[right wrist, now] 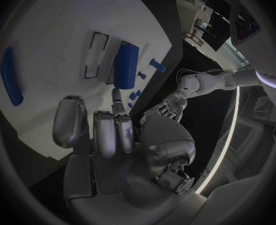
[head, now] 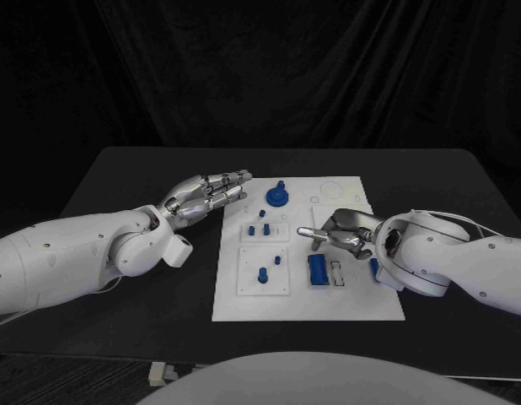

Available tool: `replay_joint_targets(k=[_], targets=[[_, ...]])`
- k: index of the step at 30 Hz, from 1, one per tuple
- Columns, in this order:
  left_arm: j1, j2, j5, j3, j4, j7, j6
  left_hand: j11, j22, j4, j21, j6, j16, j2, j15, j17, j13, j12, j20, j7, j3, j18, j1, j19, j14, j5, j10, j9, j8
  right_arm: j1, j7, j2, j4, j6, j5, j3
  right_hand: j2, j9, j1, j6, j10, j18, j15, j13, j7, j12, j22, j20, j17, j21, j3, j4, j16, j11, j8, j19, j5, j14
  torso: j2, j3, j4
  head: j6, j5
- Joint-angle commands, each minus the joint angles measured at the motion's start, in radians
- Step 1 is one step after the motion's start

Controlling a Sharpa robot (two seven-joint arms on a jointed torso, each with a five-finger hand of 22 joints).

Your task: Assemble the parts on the task board

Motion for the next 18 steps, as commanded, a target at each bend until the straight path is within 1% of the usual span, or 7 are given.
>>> replay_joint_targets(k=[1, 7, 12, 13, 14, 15, 18], targets=[[-0.002, 0.003, 0.008, 0.001, 0.000, 0.013, 0.013, 0.006, 0.001, -0.002, 0.005, 0.005, -0.004, -0.001, -0.001, -0.001, 0.001, 0.003, 0.003, 0.022, 0.004, -0.009, 0.011, 0.004, 0.003, 0.005, 0.002, 0.001, 0.005, -0.002, 0.065, -0.007, 0.010, -0.117, -0.008, 0.000, -0.001, -0.008, 0.010, -0.012, 0.104, 0.008, -0.002, 0.263, -0.002, 0.003, 0.171, 0.003, 0.119, 0.011, 0.006, 0.001, 0.003, -0.008, -0.005, 0.007, -0.004, 0.073, -0.001, 0.0001, -0.0001, 0.000, 0.000], [-0.002, 0.001, 0.008, 0.001, 0.001, 0.013, 0.012, 0.006, 0.002, -0.003, 0.005, 0.005, -0.004, -0.001, 0.000, -0.001, 0.001, 0.003, 0.003, 0.022, 0.004, -0.010, 0.012, 0.005, 0.003, 0.006, 0.002, 0.001, 0.005, -0.002, 0.168, -0.035, 0.042, -0.251, -0.030, 0.001, -0.001, -0.033, 0.035, -0.035, 0.104, 0.002, -0.013, 0.263, -0.012, 0.003, 0.179, -0.006, 0.134, 0.040, 0.016, -0.001, 0.011, -0.019, -0.004, 0.017, 0.003, 0.078, 0.000, 0.0002, -0.0001, 0.000, 0.003], [-0.002, 0.000, 0.008, 0.001, 0.001, 0.012, 0.011, 0.006, 0.002, -0.005, 0.005, 0.006, -0.004, -0.002, 0.000, -0.001, 0.001, 0.004, 0.003, 0.022, 0.005, -0.010, 0.014, 0.005, 0.003, 0.007, 0.002, 0.001, 0.005, -0.002, 0.197, -0.057, 0.069, -0.278, -0.065, 0.001, -0.003, -0.043, 0.078, 0.007, 0.104, -0.002, -0.013, 0.263, -0.012, 0.003, 0.184, -0.009, 0.147, 0.061, 0.030, 0.000, 0.017, -0.017, 0.022, 0.024, 0.030, 0.082, 0.000, 0.0000, -0.0002, 0.000, 0.002], [-0.002, 0.000, 0.008, 0.001, 0.001, 0.012, 0.011, 0.006, 0.002, -0.005, 0.005, 0.006, -0.004, -0.002, 0.000, -0.001, 0.001, 0.004, 0.003, 0.022, 0.005, -0.010, 0.014, 0.005, 0.003, 0.007, 0.002, 0.001, 0.005, -0.002, 0.198, -0.060, 0.073, -0.276, -0.072, 0.001, -0.005, -0.045, 0.098, 0.022, 0.104, -0.003, -0.010, 0.263, -0.013, 0.003, 0.185, -0.009, 0.147, 0.064, 0.038, -0.003, 0.017, -0.015, 0.029, 0.025, 0.078, 0.082, 0.000, -0.0001, -0.0003, 0.000, 0.002], [-0.002, 0.001, 0.008, 0.001, 0.001, 0.012, 0.012, 0.006, 0.002, -0.005, 0.005, 0.006, -0.004, -0.002, 0.000, -0.001, 0.001, 0.004, 0.003, 0.022, 0.005, -0.010, 0.014, 0.005, 0.003, 0.007, 0.002, 0.001, 0.005, -0.002, 0.198, -0.063, 0.077, -0.271, -0.085, 0.000, -0.019, -0.047, 0.167, 0.035, 0.104, -0.004, -0.008, 0.263, -0.013, 0.003, 0.186, -0.007, 0.147, 0.068, 0.056, -0.039, 0.017, -0.009, 0.036, 0.026, 0.165, 0.082, 0.000, -0.0001, -0.0003, 0.000, 0.001], [-0.002, 0.001, 0.008, 0.001, 0.001, 0.012, 0.012, 0.006, 0.002, -0.005, 0.005, 0.006, -0.004, -0.002, 0.000, -0.001, 0.001, 0.004, 0.003, 0.022, 0.005, -0.010, 0.014, 0.005, 0.003, 0.007, 0.002, 0.001, 0.005, -0.002, 0.195, -0.065, 0.079, -0.263, -0.101, 0.000, -0.065, -0.055, 0.304, 0.032, 0.104, -0.005, 0.000, 0.263, -0.010, 0.003, 0.187, -0.001, 0.150, 0.074, 0.081, -0.121, 0.019, -0.001, 0.035, 0.027, 0.225, 0.083, 0.000, -0.0001, -0.0003, 0.000, 0.001], [-0.002, 0.001, 0.008, 0.001, 0.001, 0.012, 0.013, 0.006, 0.001, -0.006, 0.005, 0.006, -0.004, -0.002, 0.000, -0.001, 0.001, 0.004, 0.003, 0.022, 0.006, -0.011, 0.015, 0.005, 0.003, 0.008, 0.003, 0.001, 0.006, -0.004, 0.179, -0.071, 0.087, -0.221, -0.187, 0.000, -0.120, -0.073, 0.438, -0.014, 0.104, -0.005, -0.009, 0.263, -0.009, 0.003, 0.189, -0.002, 0.148, 0.082, 0.095, -0.199, 0.018, -0.015, 0.014, 0.029, 0.258, 0.082, -0.001, 0.0001, -0.0003, 0.000, 0.000]])
